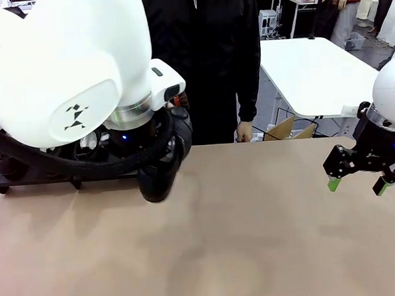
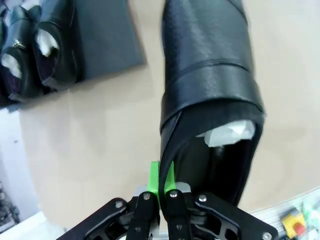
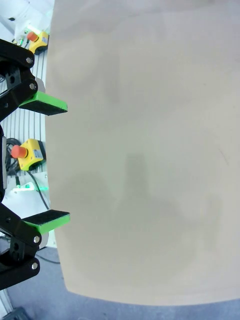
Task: Organize the shoes by placing them on the stand.
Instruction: Place the Shoe from the middle of the table onto the Shoes Stand.
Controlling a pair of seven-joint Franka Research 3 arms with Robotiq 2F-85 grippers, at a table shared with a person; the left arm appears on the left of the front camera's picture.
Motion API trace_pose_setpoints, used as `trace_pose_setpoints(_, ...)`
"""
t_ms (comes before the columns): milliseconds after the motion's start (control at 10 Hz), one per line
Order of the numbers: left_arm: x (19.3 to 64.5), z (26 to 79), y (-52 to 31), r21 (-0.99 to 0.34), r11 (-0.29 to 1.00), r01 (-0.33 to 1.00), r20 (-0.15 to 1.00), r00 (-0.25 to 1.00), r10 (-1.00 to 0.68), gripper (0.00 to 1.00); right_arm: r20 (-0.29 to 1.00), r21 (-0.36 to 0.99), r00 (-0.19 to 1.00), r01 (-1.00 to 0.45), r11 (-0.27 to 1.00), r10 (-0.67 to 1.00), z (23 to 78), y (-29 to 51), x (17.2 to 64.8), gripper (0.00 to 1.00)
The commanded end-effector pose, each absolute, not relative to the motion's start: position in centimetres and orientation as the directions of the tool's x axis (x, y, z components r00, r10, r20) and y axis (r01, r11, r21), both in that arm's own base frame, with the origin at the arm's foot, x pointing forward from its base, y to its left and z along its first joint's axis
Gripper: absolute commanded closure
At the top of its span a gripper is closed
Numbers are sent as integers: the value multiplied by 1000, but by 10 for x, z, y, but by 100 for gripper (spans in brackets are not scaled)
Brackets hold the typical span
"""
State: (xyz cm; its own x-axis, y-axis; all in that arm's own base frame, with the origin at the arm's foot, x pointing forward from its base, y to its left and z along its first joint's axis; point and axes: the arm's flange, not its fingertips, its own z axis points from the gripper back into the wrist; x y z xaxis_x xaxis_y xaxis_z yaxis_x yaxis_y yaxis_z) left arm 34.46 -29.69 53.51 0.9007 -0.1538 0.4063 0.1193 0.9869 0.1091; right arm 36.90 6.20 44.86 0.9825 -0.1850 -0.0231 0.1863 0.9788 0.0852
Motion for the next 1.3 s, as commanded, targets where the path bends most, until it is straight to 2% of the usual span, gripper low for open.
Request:
trace_pose_setpoints(0,388,501,-264,151,985,88,542,826,-157,100,-19,97,981,194,976,-193,450,63,370,0)
trace_pose_setpoints(200,429,468,-238,177,977,117,516,835,-193,100,-19,97,981,194,976,-193,450,63,370,0)
trace_pose_setpoints(300,442,458,-227,146,988,55,522,844,-124,100,-19,97,981,194,976,-193,450,63,370,0)
trace_pose_setpoints(1200,495,428,-206,40,989,-140,628,773,84,100,-19,97,981,194,976,-193,450,63,370,0)
